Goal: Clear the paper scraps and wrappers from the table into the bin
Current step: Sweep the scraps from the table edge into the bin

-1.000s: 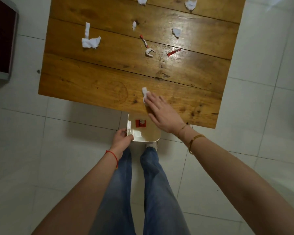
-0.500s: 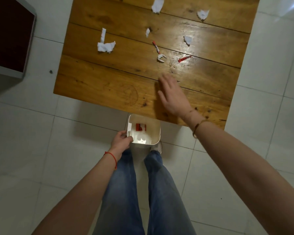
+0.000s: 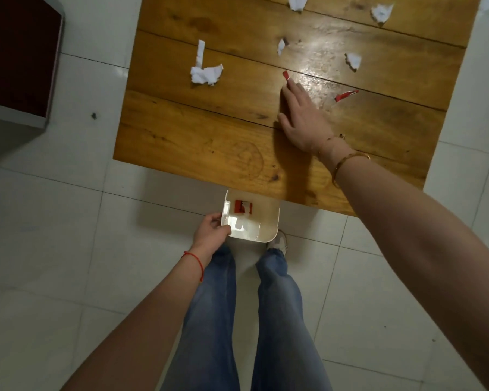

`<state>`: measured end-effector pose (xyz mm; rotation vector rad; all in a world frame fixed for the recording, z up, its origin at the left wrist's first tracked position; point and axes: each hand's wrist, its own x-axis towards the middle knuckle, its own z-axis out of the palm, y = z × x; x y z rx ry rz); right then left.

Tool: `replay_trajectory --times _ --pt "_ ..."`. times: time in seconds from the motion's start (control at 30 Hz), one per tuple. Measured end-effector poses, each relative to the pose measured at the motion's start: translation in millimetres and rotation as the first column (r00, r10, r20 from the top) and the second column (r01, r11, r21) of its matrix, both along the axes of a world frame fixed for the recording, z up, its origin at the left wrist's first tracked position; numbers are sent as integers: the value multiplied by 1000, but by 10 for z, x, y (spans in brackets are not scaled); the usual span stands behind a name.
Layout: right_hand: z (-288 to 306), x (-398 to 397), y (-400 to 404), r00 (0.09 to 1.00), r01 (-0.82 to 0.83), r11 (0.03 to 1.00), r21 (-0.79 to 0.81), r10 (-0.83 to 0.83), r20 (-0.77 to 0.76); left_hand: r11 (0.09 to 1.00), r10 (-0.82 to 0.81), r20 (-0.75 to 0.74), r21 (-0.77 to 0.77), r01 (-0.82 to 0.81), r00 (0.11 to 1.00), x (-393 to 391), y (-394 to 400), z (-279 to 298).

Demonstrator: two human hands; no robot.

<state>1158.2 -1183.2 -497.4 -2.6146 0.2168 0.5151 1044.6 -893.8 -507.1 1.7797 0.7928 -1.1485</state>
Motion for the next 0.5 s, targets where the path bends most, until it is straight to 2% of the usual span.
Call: replay_trajectory --times 0.1,0.27,0.5 --pt "17 -296 254 998 -48 997 54 46 53 999 -47 2 -9 47 999 48 108 33" --pt "58 -915 817 984 -174 979 110 176 -8 992 -128 24 3 128 991 154 298 85" --pt "120 -1477 1594 920 -387 897 211 392 20 989 -147 22 -13 147 989 304 584 115"
